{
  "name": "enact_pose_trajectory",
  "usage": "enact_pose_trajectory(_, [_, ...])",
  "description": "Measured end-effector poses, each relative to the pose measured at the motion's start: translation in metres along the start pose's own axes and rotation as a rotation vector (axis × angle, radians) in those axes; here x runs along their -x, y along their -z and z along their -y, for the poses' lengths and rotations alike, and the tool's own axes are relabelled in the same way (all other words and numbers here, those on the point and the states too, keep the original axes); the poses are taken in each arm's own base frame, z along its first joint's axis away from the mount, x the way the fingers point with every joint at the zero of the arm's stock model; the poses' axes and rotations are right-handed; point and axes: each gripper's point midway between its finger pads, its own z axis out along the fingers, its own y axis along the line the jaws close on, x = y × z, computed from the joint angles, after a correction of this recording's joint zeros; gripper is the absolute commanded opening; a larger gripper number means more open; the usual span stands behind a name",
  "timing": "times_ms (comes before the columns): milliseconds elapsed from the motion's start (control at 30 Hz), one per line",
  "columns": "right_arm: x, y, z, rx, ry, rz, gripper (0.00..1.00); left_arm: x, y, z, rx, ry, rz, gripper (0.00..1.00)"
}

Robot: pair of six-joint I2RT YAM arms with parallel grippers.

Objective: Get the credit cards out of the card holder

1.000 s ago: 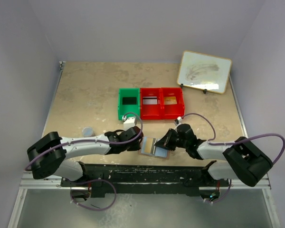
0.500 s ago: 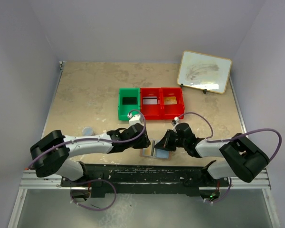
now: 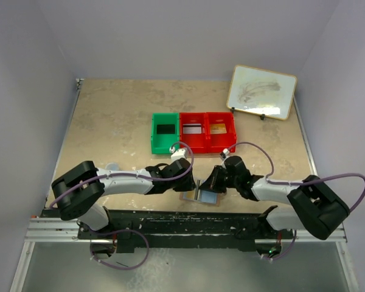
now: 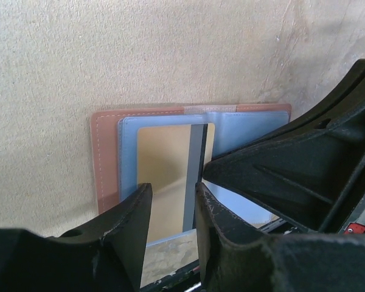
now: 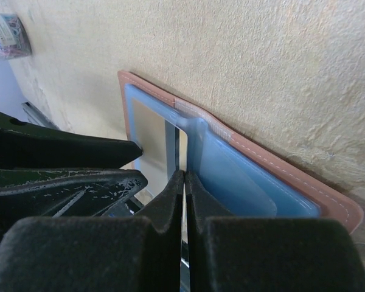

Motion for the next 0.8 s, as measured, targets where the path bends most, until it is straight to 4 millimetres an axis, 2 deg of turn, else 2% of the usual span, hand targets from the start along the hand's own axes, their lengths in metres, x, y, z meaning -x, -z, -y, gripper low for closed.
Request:
enact_pose_trajectory(467, [0.003, 0.013, 0.001, 0.002, -0.005, 0.039, 0.04, 0.002, -0.001, -0.003, 0.017, 0.023, 0.021, 0.32])
enact_pose_trajectory(600, [0.001, 0.014, 0.003, 0.004, -0.016, 0.045, 0.1, 0.002, -0.001, -0.003, 0.017, 0.023, 0.02, 0.32])
enact_pose_trajectory(800, [-0.005, 0.016, 0.008, 0.025, -0.061, 0.047, 0.28, 0.001, -0.001, -0.002, 0.014, 0.02, 0.018, 0.31])
